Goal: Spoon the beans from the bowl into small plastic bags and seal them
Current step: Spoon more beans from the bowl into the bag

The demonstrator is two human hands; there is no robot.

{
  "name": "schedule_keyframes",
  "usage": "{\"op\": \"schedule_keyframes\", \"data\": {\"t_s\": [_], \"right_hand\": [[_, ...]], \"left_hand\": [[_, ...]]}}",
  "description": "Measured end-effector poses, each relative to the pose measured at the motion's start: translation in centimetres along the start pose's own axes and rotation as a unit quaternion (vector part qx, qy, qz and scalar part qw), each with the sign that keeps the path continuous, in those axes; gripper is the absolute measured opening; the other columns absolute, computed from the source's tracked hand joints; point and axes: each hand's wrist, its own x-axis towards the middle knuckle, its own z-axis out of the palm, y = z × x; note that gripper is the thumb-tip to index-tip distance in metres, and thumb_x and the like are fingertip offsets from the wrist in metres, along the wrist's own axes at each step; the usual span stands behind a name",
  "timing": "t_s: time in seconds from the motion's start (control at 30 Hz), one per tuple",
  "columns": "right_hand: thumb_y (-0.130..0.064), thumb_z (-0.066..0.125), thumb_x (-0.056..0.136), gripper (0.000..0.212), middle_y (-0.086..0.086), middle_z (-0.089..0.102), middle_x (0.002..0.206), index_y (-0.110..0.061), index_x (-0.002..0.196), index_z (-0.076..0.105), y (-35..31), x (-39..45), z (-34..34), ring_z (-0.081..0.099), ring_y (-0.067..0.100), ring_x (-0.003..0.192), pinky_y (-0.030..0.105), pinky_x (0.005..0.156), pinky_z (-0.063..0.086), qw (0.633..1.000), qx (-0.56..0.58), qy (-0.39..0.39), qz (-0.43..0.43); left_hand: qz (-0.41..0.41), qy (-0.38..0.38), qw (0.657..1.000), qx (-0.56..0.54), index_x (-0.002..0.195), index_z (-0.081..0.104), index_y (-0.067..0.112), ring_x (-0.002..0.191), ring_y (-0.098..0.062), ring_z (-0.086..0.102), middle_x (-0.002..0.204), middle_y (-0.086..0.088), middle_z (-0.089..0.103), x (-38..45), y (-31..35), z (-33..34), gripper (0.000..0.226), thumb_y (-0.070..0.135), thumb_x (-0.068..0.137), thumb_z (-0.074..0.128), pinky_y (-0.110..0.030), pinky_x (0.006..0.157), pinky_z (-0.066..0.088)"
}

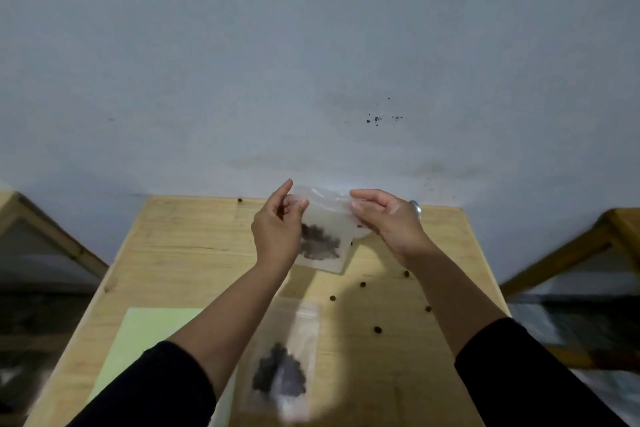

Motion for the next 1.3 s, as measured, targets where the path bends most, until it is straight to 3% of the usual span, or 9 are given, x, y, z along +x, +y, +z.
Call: {"op": "schedule_keyframes", "data": {"t_s": [0.17, 0.27, 0.37, 0.53, 0.83, 1.0, 1.07, 1.13, 1.3], "right_hand": [[-0.004, 0.063, 0.085, 0.022, 0.01, 0.066, 0.078, -0.018, 0.089, 0.046, 0.2, -2.2, 2.7, 0.061, 0.017, 0.067, 0.021, 0.068, 0.049, 0.991, -0.037, 0.105, -0.071], [-0.001, 0.063, 0.084, 0.021, 0.003, 0.059, 0.069, -0.015, 0.075, 0.051, -0.2, -2.4, 3.9, 0.053, 0.014, 0.061, 0.022, 0.062, 0.045, 0.984, -0.072, 0.131, -0.101], [0.002, 0.063, 0.082, 0.023, -0.005, 0.062, 0.072, -0.017, 0.071, 0.062, -0.4, -2.8, 4.6, 0.055, 0.004, 0.062, 0.017, 0.062, 0.048, 0.984, -0.093, 0.117, -0.101], [0.001, 0.066, 0.081, 0.016, -0.001, 0.068, 0.078, -0.015, 0.082, 0.069, -0.7, -3.6, 5.4, 0.062, 0.002, 0.068, 0.012, 0.07, 0.052, 0.991, -0.097, 0.05, -0.077], [-0.002, 0.066, 0.082, 0.021, 0.0, 0.066, 0.079, -0.022, 0.074, 0.068, -1.2, -3.2, 7.0, 0.059, 0.009, 0.072, 0.023, 0.072, 0.052, 0.98, -0.133, 0.117, -0.086], [-0.01, 0.071, 0.08, 0.012, -0.004, 0.063, 0.078, -0.022, 0.078, 0.07, -1.3, -3.7, 7.5, 0.054, 0.007, 0.066, 0.015, 0.063, 0.048, 0.988, -0.12, 0.066, -0.078], [-0.011, 0.072, 0.079, 0.01, -0.005, 0.064, 0.082, -0.021, 0.079, 0.071, -1.3, -3.8, 7.7, 0.053, 0.008, 0.066, 0.016, 0.063, 0.047, 0.987, -0.122, 0.067, -0.076], [-0.012, 0.073, 0.078, 0.008, -0.003, 0.065, 0.085, -0.02, 0.08, 0.071, -1.2, -3.9, 8.0, 0.054, 0.007, 0.067, 0.017, 0.065, 0.047, 0.989, -0.119, 0.061, -0.068], [-0.011, 0.075, 0.076, 0.007, -0.007, 0.066, 0.085, -0.015, 0.081, 0.071, -1.1, -4.0, 8.3, 0.058, 0.004, 0.066, 0.018, 0.069, 0.048, 0.991, -0.11, 0.062, -0.049]], "left_hand": [[0.022, -0.037, 0.999, -0.019, 0.115, 0.052, 0.032, 0.067, 0.007, 0.058, 0.078, 0.007, 0.063, -0.9, 0.4, -3.3, 0.033, 0.016, 0.089, 0.062, -0.001, 0.067, 0.041], [0.062, -0.12, 0.99, 0.033, 0.097, 0.059, 0.031, 0.058, 0.002, 0.052, 0.064, 0.012, 0.056, -1.0, 0.5, -5.0, 0.018, 0.016, 0.089, 0.062, -0.016, 0.064, 0.044], [0.074, -0.16, 0.983, 0.05, 0.088, 0.068, 0.029, 0.059, -0.001, 0.053, 0.059, 0.015, 0.056, -0.8, 0.8, -6.3, 0.014, 0.015, 0.087, 0.065, -0.022, 0.067, 0.048], [0.05, -0.149, 0.987, 0.015, 0.083, 0.07, 0.034, 0.071, -0.007, 0.061, 0.079, 0.0, 0.069, -0.5, 1.1, -7.6, 0.019, 0.016, 0.086, 0.066, -0.023, 0.074, 0.05], [0.056, -0.111, 0.992, 0.025, 0.079, 0.068, 0.031, 0.07, -0.01, 0.06, 0.071, 0.005, 0.065, -0.9, 1.9, -7.4, 0.02, 0.012, 0.085, 0.065, -0.02, 0.066, 0.048], [0.069, -0.139, 0.987, 0.029, 0.08, 0.068, 0.034, 0.074, -0.032, 0.058, 0.075, -0.012, 0.064, -0.7, 1.5, -7.7, 0.018, 0.017, 0.086, 0.065, -0.032, 0.069, 0.048], [0.069, -0.156, 0.985, 0.03, 0.081, 0.069, 0.034, 0.066, -0.024, 0.051, 0.068, -0.004, 0.059, -0.9, 1.5, -7.8, 0.012, 0.023, 0.083, 0.069, -0.033, 0.069, 0.047], [0.064, -0.171, 0.983, 0.035, 0.082, 0.069, 0.032, 0.073, -0.013, 0.056, 0.077, 0.013, 0.065, -1.0, 1.5, -7.8, 0.007, 0.027, 0.08, 0.073, -0.033, 0.076, 0.049], [0.058, -0.173, 0.982, 0.038, 0.08, 0.069, 0.03, 0.079, 0.0, 0.058, 0.085, 0.018, 0.068, -1.4, 1.8, -7.8, 0.007, 0.025, 0.08, 0.073, -0.022, 0.078, 0.046]]}}
